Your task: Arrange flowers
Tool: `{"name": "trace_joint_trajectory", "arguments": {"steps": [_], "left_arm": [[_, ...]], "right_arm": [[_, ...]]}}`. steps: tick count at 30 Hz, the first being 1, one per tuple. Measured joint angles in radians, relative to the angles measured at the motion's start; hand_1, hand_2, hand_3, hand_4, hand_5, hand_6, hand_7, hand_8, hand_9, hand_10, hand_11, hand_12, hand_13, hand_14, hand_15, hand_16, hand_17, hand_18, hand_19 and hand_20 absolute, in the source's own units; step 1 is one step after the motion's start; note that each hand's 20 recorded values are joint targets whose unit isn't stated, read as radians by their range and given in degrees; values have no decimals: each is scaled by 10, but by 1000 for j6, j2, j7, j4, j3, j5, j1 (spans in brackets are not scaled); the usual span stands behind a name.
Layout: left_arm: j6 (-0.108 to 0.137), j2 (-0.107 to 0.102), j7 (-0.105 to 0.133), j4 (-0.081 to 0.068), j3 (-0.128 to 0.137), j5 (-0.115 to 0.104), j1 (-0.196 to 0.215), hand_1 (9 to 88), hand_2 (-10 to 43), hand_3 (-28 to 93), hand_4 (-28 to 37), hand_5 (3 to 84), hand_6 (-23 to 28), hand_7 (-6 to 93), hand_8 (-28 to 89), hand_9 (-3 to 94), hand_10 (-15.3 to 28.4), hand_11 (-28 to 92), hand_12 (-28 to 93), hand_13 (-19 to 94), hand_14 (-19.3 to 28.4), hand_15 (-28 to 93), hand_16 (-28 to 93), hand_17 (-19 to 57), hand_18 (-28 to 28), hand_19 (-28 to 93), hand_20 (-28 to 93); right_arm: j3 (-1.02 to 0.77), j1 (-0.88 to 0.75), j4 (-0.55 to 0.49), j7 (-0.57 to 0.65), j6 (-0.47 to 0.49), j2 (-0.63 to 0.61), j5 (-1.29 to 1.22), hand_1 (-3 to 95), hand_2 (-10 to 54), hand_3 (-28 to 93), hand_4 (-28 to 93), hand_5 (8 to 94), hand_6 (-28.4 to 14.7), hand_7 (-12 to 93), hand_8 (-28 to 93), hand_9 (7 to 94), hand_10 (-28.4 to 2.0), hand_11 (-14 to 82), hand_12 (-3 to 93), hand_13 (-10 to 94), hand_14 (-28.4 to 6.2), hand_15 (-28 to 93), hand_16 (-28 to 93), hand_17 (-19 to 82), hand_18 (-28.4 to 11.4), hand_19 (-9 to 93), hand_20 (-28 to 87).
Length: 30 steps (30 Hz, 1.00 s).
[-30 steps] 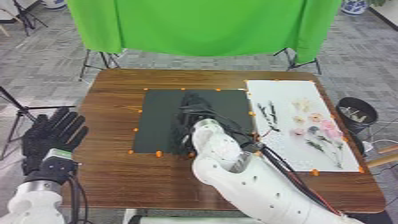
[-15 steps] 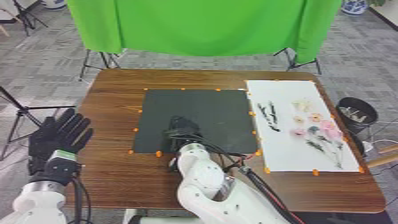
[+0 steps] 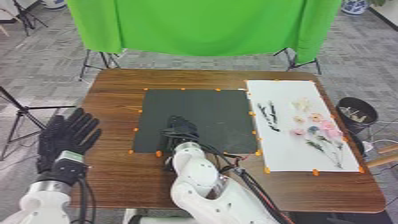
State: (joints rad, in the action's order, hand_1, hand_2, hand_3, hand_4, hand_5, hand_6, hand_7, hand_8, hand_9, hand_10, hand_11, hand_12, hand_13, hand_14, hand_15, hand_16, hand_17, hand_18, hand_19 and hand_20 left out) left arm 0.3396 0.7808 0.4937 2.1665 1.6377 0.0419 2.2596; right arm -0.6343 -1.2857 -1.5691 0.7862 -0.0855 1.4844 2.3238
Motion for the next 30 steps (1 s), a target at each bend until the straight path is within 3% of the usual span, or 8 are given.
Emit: {"name": "trace_joint_trajectory", "arguments": {"steps": [7, 10, 21, 26, 30], "left_arm": [[-13, 0, -18, -6, -41, -14, -37, 302, 131, 714, -283, 452, 95, 166, -93, 383, 163, 212, 107, 269, 154, 372, -88, -66, 144, 414, 81], [-17, 0, -18, -8, -45, -16, -42, 302, 132, 714, -283, 452, 95, 167, -93, 383, 163, 212, 107, 269, 154, 372, -88, -65, 144, 414, 81], [-27, 0, -16, -10, -27, -20, -34, 299, 135, 712, -283, 451, 95, 168, -94, 381, 163, 213, 108, 267, 156, 377, -87, -66, 143, 414, 82], [-39, 5, -20, -12, -12, -20, -25, 298, 138, 713, -283, 452, 96, 169, -94, 382, 164, 215, 110, 267, 156, 379, -87, -66, 144, 415, 83], [-40, 8, 4, -12, -2, -26, -13, 296, 140, 714, -283, 451, 95, 169, -94, 383, 164, 215, 109, 268, 156, 380, -87, -66, 144, 415, 83]], "right_arm": [[-19, 2, 6, -4, -4, 5, -19, 500, -95, 761, -268, 695, -38, 245, 53, 915, -89, 159, 467, 819, -93, 486, 364, 403, -256, 866, 288], [-21, 3, 4, 0, -11, 5, -27, 484, -95, 770, -267, 696, -38, 226, 29, 909, -91, 167, 455, 819, -97, 486, 349, 401, -259, 865, 287], [4, 10, -15, 21, -19, -9, -27, 445, -95, 786, -258, 685, -40, 203, -107, 890, -106, 215, 396, 813, -103, 491, 319, 398, -265, 868, 280], [0, 10, -37, 35, -92, -21, -37, 422, -95, 793, -253, 681, -45, 195, -106, 878, -114, 244, 368, 813, -103, 494, 316, 397, -265, 871, 277], [-8, 12, -87, 38, -131, -49, -39, 400, -95, 791, -238, 670, -52, 176, -100, 860, -126, 270, 315, 803, -110, 493, 314, 391, -268, 871, 277]]}}
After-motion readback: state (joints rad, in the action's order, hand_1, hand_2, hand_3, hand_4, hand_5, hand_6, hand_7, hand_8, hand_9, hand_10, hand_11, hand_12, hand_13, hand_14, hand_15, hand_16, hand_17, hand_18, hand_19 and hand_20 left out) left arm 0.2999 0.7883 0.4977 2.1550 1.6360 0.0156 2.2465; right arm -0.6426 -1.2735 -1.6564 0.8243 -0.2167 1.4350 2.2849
